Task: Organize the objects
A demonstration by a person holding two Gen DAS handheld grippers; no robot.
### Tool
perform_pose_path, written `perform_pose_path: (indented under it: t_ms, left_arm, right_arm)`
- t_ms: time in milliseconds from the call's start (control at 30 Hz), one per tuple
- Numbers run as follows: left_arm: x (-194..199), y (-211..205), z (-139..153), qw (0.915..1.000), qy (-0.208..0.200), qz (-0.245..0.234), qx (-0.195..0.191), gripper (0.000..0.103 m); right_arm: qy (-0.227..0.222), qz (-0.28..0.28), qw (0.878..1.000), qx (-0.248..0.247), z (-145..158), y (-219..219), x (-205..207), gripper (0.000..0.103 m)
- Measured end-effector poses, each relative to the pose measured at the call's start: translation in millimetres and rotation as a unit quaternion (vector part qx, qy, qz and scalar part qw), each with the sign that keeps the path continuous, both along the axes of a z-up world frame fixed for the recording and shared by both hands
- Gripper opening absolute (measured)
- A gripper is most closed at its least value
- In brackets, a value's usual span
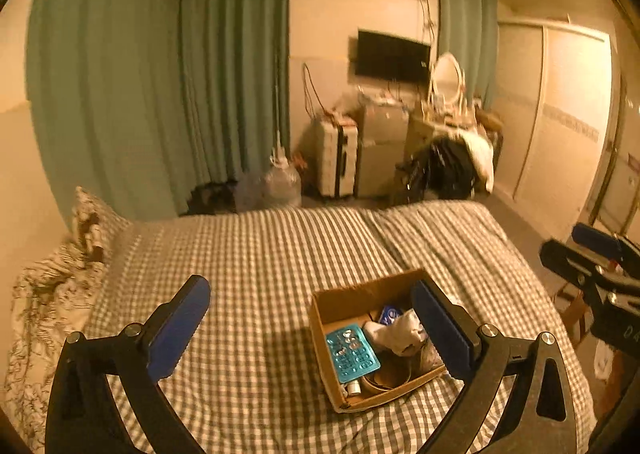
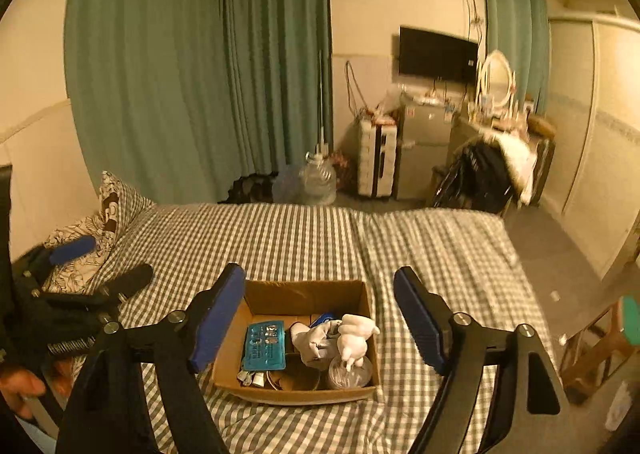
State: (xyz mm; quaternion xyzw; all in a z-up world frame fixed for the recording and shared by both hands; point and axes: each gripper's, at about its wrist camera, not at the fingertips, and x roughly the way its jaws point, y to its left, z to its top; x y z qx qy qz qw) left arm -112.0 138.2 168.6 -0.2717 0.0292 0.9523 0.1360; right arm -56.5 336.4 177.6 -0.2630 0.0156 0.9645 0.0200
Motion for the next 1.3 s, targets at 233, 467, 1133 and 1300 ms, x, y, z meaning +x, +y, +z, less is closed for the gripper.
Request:
perform_pose_path:
  t_ms: [233,467,1133,1300]
  left_arm:
    - [40,-38,27,0.9986,0.045,0.017,0.020,0.103]
    - [58,-60,6,0.9965,0.070,0.033,0.031,0.103]
    - [58,-73,-97,0.9938,0.089,0.065,-0.008,0.103]
    - [58,-68,-105,0.9946,0.081,0.065,-0.007,0.103]
  right_arm:
    - [0.044,-0.002,0.999,0.005,22,-17,48,0.095]
    - [0.075,-0.024,0.997,0.020,1,-25,65,0.103]
    - [0.051,-0.029,0.998,0.030,-120,-59,22,0.103]
    - [0.041,-0.033,0.999,0.013,-135,-50,18,0.103]
